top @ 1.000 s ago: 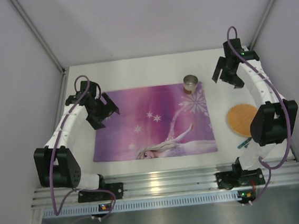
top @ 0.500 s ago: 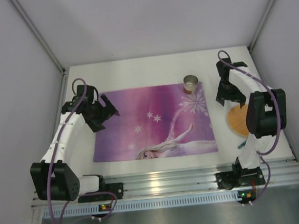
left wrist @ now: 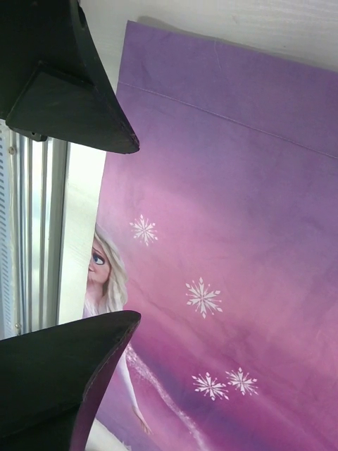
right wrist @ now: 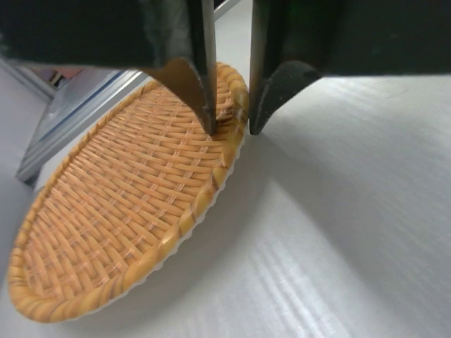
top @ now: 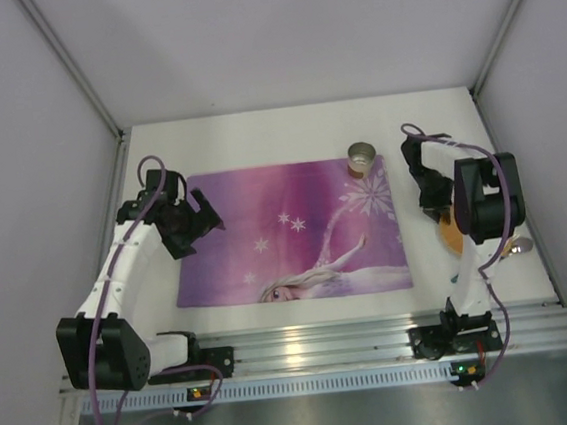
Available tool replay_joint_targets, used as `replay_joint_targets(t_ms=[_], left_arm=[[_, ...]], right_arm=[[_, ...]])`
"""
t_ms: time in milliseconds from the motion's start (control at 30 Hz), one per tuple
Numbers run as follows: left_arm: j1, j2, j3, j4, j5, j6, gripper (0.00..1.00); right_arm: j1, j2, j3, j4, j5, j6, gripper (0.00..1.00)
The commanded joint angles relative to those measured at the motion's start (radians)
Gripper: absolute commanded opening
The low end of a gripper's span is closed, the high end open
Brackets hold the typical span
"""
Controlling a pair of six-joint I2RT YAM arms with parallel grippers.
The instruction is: Set the dinner table for one person
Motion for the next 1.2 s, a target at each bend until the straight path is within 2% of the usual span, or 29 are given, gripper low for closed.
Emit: replay_joint_targets(t_ms=[0,33,67,267,533,633,933,1033,1167], left_arm=[[-0.001,-0.03,-0.003,-0.008,-0.022,0.027,0.98],[-0.001,-0.025,0.006,-0.011,-0.03,0.03,0.99],[-0.001,-0.021,0.011,-0.018,-0.033,0.03,0.99],[-0.001,0.004,0.028,-0.019,-0.036,0.033,0.98],[-0.001,0.05,0.041,0.004,-0.01,0.025,0.98],[-0.001,0.062,0.055,0.008,-0.016,0.03,0.98],[-0.001,0.107,0.107,0.01,-0.007,0.043,0.99],[-0.001,0.117,0.115,0.01,-0.007,0.048,0.99],[-0.001,0.125,0.123,0.004,-0.002,0.05,0.98]], right_arm=[[0.004,0.031,-0.011,0.033,0.049,0.013,0.1],[0.004,0.036,-0.014,0.037,0.032,0.013,0.01],[0.006,0.044,-0.017,0.048,0.024,0.012,0.0],[0.02,0.01,0.014,0.068,-0.034,-0.019,0.0],[0.079,-0.156,0.201,-0.023,-0.119,-0.013,0.0],[0.132,-0.243,0.207,-0.039,-0.154,0.004,0.0],[0.356,-0.485,0.051,-0.033,-0.206,0.156,0.0],[0.411,-0.506,0.081,-0.058,-0.18,0.165,0.0],[0.48,-0.472,0.231,-0.137,-0.087,0.161,0.0]])
